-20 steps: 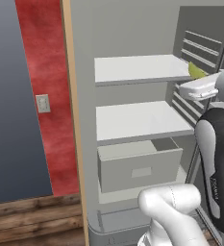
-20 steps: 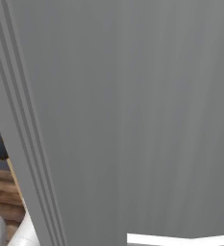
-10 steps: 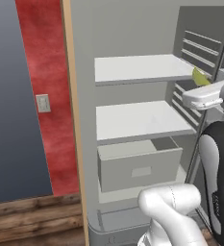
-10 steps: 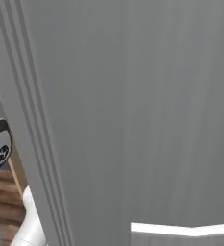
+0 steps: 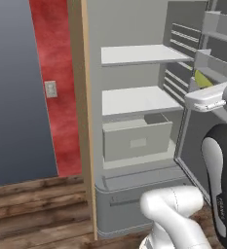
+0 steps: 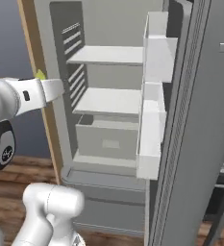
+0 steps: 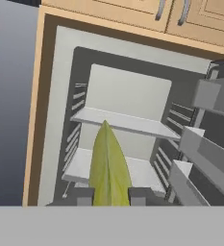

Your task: There is a bowl on the dining counter. Grab a lemon wedge from the fridge and place it in the bowl. Then get the liquor bottle and glass cup from the cabinet and place them next to the bowl.

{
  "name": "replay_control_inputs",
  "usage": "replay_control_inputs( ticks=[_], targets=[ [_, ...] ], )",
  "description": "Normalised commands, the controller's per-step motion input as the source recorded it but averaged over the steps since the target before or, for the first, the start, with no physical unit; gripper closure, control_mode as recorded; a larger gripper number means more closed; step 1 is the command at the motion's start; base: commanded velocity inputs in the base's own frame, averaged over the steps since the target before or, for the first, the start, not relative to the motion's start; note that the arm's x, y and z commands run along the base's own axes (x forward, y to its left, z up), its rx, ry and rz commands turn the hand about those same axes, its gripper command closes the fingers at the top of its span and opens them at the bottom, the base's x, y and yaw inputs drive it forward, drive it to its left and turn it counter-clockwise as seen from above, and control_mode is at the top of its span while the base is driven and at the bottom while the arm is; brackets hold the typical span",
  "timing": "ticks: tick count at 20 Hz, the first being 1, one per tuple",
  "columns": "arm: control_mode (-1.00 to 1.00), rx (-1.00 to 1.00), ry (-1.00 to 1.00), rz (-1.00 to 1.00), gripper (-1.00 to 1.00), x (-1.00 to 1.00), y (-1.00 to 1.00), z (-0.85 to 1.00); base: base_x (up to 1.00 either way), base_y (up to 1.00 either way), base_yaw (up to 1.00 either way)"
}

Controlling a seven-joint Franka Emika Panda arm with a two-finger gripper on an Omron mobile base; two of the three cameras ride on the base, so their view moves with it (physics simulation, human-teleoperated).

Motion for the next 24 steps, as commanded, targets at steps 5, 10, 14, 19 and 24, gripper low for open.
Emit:
replay_control_inputs(
  ticks=[5, 10, 14, 19, 24],
  targets=[
    [1.0, 0.0, 0.0, 0.0, 1.0, 0.0, 0.0, 0.0, -0.94, 0.71, -0.23],
    [1.0, 0.0, 0.0, 0.0, 1.0, 0.0, 0.0, 0.0, -0.83, 0.72, -0.28],
    [1.0, 0.0, 0.0, 0.0, 1.0, 0.0, 0.0, 0.0, -0.93, 0.53, -0.31],
    [1.0, 0.0, 0.0, 0.0, 1.0, 0.0, 0.0, 0.0, -0.99, 0.41, -0.31],
    [1.0, 0.0, 0.0, 0.0, 1.0, 0.0, 0.0, 0.0, -1.0, 0.31, -0.23]
  ],
)
